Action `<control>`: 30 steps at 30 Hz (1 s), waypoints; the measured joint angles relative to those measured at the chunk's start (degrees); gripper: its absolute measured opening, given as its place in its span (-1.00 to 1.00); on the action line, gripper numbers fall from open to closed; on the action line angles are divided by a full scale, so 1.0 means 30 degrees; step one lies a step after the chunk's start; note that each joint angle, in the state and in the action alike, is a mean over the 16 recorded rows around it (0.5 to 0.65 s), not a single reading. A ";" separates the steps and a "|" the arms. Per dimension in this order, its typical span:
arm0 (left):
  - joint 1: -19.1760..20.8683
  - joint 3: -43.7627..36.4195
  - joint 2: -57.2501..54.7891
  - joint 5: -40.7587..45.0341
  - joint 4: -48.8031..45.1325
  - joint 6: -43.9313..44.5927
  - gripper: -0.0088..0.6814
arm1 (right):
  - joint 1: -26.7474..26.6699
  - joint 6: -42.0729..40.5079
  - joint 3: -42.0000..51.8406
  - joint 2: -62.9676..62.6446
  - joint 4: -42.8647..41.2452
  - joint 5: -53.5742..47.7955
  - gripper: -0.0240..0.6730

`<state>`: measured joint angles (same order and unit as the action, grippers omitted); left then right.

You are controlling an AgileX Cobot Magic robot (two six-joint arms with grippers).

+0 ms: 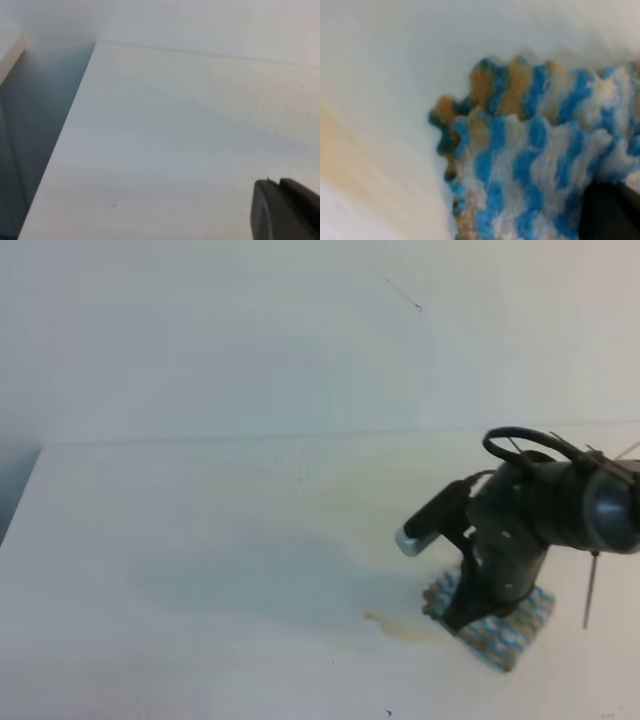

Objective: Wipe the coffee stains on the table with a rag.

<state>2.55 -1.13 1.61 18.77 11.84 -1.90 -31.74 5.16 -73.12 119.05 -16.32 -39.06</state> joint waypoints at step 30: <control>0.0000 -0.0483 0.0000 0.0000 0.0006 0.0000 -0.98 | 0.0275 -0.6944 0.2326 -0.0879 1.2729 0.3731 -0.92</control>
<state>2.55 -2.58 1.61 18.77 11.86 -1.90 -30.91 -15.67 -66.15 116.41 21.86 -27.86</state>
